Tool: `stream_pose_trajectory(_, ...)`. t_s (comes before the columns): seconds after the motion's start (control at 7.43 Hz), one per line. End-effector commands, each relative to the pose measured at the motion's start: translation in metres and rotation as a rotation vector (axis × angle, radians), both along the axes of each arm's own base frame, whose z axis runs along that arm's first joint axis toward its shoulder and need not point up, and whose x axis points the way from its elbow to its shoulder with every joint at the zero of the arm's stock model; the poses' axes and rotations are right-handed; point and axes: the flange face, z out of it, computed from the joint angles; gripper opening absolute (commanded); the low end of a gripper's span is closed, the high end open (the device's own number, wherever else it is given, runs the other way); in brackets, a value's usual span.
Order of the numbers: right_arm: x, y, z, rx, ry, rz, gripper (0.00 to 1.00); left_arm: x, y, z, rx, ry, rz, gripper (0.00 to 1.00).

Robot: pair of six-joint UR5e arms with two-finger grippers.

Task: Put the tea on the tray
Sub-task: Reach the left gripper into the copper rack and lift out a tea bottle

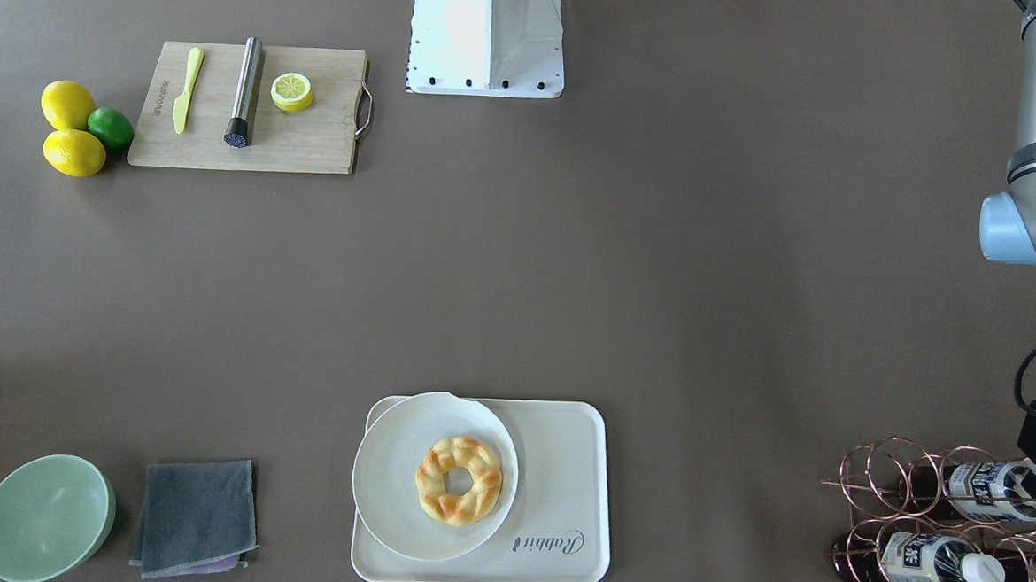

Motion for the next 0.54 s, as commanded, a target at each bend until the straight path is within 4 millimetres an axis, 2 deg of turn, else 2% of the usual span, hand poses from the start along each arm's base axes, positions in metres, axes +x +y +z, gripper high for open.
stream_pose_trajectory(0.0, 0.002, 0.001, 0.0, -0.002, -0.003, 0.006, 1.0, -0.001, 0.003, -0.002, -0.008, 0.015, -0.01, 0.0)
stream_pose_trajectory(0.13, 0.002, 0.0, -0.001, -0.001, -0.005, 0.007, 1.0, 0.001, 0.005, -0.012, 0.001, 0.026, -0.006, 0.0)
stream_pose_trajectory(0.4, 0.002, 0.0, -0.001, 0.0, -0.005, 0.006, 1.0, -0.011, 0.003, -0.045, 0.009, 0.036, -0.014, 0.0)
